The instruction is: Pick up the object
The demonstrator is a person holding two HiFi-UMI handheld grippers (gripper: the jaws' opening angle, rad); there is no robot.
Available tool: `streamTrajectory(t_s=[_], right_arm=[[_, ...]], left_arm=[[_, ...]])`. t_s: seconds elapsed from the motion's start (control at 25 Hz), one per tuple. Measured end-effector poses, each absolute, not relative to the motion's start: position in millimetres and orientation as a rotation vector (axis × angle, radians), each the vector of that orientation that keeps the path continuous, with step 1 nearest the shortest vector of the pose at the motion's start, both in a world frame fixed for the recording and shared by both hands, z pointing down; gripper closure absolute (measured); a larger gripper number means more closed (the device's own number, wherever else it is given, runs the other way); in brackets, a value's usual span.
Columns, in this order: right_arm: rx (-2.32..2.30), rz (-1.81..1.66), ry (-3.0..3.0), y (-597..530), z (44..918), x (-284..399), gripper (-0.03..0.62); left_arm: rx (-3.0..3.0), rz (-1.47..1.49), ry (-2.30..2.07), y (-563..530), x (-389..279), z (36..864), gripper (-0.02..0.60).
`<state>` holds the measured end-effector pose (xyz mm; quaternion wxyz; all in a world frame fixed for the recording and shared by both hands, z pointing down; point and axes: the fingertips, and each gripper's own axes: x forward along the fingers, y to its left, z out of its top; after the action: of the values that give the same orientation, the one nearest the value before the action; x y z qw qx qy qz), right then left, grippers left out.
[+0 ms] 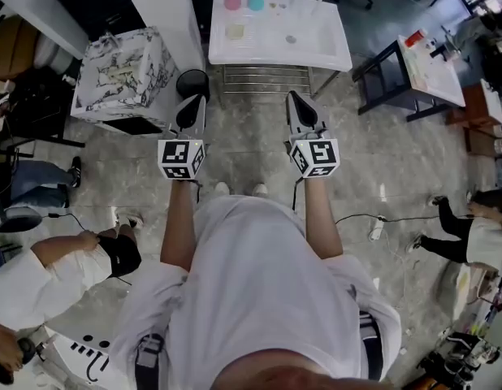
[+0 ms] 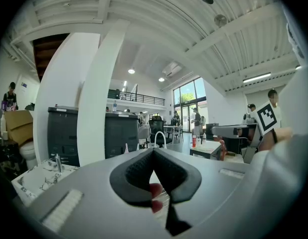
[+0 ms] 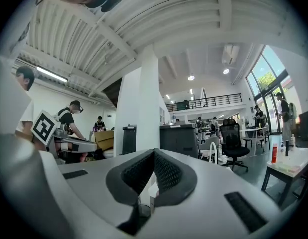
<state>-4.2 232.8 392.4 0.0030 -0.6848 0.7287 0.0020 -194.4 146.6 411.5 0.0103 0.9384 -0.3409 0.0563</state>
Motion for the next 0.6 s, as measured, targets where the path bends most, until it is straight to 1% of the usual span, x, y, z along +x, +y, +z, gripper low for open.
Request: streamTrajectory(t_s=[0.28,0.6], right_arm=[[-2.162,0.012,2.259,237.5,393.1,0.4,0.586],[-2.128,-0.018,2.299,241.1,396.1,0.4,0.425]], left_arm=[[2.914,0.185,-1.074,149.3,-197.7,416.0,0.581],[2.907,0.199,-1.085,152.5,-195.8,416.3,0.581]])
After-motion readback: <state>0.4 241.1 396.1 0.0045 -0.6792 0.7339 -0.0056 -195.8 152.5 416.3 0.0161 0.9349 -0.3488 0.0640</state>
